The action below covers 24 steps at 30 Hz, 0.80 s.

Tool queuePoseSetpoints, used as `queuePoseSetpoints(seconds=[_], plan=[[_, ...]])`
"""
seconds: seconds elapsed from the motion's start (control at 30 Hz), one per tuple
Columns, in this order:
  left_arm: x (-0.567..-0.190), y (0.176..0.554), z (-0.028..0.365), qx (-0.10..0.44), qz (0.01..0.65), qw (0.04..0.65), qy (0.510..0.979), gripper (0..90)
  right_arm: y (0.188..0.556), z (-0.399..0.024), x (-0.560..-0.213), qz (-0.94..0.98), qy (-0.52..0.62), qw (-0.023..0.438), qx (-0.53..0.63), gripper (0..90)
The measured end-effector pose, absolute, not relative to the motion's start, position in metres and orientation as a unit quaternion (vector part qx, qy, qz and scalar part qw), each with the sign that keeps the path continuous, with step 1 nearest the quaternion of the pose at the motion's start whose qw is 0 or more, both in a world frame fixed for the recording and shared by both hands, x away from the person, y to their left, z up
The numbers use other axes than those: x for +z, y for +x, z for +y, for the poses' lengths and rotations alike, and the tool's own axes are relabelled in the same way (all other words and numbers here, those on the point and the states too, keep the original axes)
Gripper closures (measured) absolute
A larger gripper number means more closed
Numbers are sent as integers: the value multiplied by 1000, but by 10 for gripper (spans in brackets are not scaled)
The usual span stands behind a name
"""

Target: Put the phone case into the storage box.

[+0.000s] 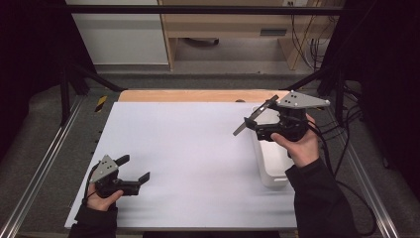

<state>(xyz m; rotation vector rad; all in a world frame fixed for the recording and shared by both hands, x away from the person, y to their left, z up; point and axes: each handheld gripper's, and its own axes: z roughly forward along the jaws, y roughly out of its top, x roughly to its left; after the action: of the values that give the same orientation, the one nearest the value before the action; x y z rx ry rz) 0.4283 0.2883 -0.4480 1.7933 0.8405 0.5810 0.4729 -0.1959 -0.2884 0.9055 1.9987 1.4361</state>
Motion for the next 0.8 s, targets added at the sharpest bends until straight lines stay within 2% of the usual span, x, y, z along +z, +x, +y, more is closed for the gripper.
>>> queuePoseSetpoints(seconds=[0.8], plan=[[-450, 429, 287, 239, 344, 510, 751, 0, 497, -207, -285, 703, 409, 302, 497, 119]])
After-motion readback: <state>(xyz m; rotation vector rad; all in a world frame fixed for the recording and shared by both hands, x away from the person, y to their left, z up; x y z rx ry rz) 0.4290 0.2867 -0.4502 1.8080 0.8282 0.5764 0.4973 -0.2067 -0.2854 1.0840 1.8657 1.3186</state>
